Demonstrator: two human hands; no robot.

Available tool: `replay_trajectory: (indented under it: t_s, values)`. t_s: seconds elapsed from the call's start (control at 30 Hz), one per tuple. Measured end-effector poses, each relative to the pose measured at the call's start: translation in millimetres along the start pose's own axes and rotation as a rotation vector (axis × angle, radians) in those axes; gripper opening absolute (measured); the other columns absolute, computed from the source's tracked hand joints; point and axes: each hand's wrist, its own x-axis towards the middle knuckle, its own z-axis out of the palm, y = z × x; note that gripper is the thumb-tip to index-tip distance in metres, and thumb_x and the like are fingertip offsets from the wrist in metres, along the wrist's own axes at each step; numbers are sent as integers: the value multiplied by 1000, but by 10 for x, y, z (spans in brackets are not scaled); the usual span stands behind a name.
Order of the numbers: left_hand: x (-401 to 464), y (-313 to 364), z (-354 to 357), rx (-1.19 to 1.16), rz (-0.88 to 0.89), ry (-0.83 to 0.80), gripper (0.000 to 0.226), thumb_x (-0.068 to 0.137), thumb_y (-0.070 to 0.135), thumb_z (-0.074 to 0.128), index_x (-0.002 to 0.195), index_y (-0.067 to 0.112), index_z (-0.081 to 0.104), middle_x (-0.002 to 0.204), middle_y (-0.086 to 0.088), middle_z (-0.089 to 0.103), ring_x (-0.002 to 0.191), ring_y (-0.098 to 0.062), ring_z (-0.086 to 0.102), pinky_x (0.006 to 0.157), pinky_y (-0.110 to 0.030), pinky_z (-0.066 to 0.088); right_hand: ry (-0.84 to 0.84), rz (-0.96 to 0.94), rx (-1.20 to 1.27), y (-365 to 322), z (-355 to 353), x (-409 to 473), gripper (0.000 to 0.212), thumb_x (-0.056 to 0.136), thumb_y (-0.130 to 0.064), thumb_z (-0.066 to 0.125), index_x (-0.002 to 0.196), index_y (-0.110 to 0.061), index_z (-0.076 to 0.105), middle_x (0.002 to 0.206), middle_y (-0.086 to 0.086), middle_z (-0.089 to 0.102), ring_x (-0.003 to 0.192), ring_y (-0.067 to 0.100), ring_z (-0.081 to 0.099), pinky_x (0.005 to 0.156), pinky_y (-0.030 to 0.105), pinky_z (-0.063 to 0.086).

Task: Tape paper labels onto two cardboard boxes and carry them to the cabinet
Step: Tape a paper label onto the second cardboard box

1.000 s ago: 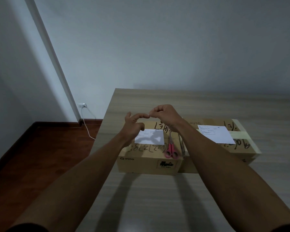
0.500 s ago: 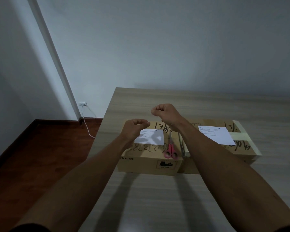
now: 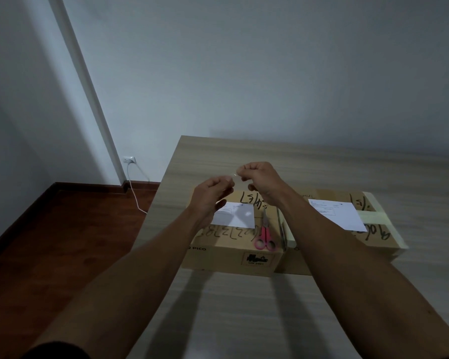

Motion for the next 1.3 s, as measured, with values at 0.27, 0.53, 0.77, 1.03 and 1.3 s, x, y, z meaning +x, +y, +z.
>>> replay_trajectory:
  t_s: [0.27,0.53,0.77,1.03,1.3]
  values:
    - [5,-32,-15,-120,-12,92,15,89,21,79,99,11,75,95,-5,78,90,-14,75,71,-28,51,134,33,107,163,158,15,11,90,-17,74,80,-11,72,83,2,71,78,14,64,56,27,47]
    - [53,-13,-216,230,42,119,11,94,16,73,92,5,76,83,-10,76,71,-13,71,57,-23,49,223,182,303,386,423,-73,12,80,-6,82,86,-6,72,75,5,71,64,12,67,50,25,45]
    - [61,-17,-387,482,79,89,9,90,2,71,90,-7,75,81,-15,72,69,-15,68,50,-11,46,279,276,269,534,635,-207,44,84,-7,80,121,-14,58,102,16,73,71,14,70,55,30,46]
    - [152,-72,-572,625,40,90,5,81,4,76,76,2,76,69,-6,72,63,-14,66,55,-19,50,209,397,263,640,782,-239,7,87,-3,69,91,-9,71,90,9,76,61,9,73,48,22,31]
    - [240,-162,-718,719,15,77,14,81,4,82,84,-6,74,84,-22,75,73,-25,69,78,-44,61,287,536,371,716,952,-266,9,80,6,66,80,-3,66,77,18,70,53,16,70,41,22,30]
